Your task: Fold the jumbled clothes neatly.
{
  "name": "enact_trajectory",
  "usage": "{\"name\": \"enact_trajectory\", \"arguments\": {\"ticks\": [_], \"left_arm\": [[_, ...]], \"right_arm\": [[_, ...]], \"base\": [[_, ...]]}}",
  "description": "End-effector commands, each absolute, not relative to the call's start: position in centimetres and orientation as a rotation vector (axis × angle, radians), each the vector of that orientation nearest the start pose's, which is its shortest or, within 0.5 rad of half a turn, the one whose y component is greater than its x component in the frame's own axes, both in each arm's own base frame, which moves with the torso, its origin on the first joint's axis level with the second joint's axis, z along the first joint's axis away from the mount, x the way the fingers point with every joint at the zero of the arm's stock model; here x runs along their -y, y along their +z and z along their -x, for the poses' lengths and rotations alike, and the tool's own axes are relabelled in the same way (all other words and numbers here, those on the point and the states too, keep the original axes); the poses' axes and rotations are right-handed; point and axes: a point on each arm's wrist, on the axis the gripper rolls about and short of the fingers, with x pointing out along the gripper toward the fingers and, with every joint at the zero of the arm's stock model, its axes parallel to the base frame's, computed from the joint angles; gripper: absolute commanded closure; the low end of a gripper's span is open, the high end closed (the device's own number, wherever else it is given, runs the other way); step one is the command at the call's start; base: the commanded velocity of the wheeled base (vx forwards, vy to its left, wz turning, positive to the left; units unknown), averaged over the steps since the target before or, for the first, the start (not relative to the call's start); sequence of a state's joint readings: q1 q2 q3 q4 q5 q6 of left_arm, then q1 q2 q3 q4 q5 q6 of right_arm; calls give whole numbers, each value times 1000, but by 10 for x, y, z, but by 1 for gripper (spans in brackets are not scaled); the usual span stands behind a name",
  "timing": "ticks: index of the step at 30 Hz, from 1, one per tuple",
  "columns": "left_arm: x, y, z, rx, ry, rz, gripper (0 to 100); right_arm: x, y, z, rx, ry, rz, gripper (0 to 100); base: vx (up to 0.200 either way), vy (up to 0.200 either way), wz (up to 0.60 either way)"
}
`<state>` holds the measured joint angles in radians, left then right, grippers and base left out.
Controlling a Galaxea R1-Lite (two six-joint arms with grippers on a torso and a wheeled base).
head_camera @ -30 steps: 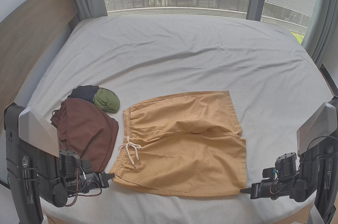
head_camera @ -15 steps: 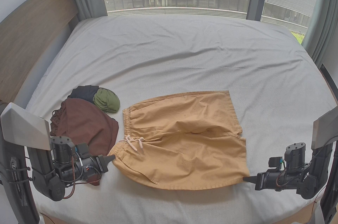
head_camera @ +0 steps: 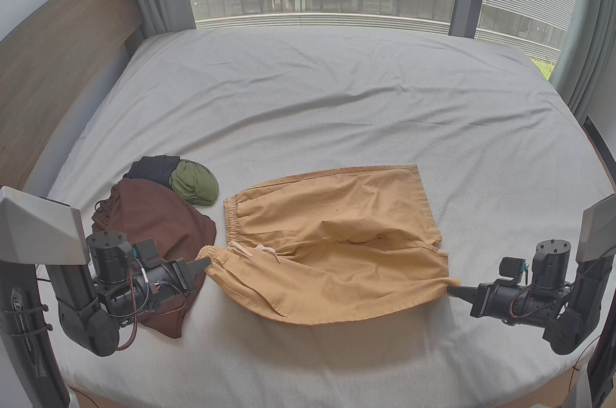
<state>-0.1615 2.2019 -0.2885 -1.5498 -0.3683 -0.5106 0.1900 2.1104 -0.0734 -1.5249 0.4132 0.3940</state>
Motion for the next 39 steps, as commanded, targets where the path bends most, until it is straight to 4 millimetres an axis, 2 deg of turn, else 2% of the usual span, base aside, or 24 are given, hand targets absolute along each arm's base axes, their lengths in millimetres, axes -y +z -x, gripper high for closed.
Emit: {"name": "enact_trajectory", "arguments": {"ticks": [1,39], "left_arm": [[54,17,-281,-485,-419,531,100],[54,21,-293,-445,-399,580,100]], "right_arm": [[-52,22,-229,-590,482,-437,100],[-49,35,-253,-481,480,-447,100]], "base": [[0,0,0],[0,0,0]]}}
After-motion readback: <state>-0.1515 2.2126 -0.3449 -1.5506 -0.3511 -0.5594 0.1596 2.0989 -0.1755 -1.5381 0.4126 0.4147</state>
